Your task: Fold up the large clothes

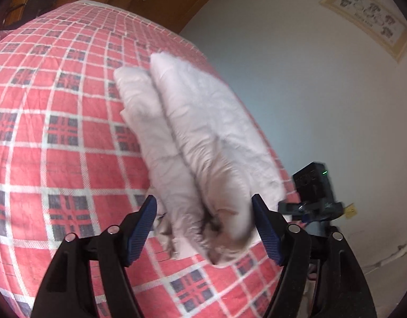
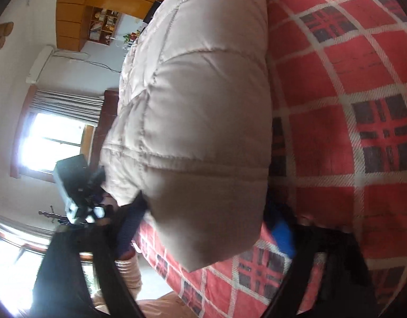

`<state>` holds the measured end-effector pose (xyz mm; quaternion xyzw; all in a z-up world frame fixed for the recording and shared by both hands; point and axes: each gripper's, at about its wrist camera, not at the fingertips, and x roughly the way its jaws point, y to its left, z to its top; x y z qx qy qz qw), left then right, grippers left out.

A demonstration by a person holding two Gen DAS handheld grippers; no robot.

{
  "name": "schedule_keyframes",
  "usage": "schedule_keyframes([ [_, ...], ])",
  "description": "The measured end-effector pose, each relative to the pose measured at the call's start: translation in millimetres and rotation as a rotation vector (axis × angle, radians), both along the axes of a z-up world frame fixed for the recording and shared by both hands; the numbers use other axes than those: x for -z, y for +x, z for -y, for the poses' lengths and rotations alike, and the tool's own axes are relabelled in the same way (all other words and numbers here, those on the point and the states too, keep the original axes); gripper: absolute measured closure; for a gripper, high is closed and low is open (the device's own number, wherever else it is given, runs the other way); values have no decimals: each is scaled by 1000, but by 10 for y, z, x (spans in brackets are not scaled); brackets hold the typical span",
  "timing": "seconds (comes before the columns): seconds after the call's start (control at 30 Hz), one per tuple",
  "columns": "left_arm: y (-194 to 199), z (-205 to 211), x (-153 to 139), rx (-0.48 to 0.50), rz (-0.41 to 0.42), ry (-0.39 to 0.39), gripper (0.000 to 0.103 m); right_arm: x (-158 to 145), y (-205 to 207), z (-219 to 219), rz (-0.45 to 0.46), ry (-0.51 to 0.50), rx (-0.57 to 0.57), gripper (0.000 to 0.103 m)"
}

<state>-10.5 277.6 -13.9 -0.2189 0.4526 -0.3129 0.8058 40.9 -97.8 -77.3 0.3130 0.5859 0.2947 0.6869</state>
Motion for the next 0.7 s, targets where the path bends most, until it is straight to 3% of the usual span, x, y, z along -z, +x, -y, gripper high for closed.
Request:
schedule_keyframes([
  [0.07,6,-5,84,-5,-32,-9,29,-68,-14,43,7,-14,2,48],
  [0.13,1,-9,62,-4,-48,-34,29,-199,-75,100,40,-30,1,54],
  [0.2,-9,16,54,-4,-32,-22,29,-277,-88,110,62,-57,3,55],
  [0.33,-60,105,104,9,-24,42,28,-121,15,-5,35,-97,2,55],
  [0.53,-93,125,323,10,-65,25,26,-71,-19,-16,56,-110,0,51],
  [0.7,-206,96,169,-30,-45,52,26,-432,-152,-246,195,-278,27,27],
])
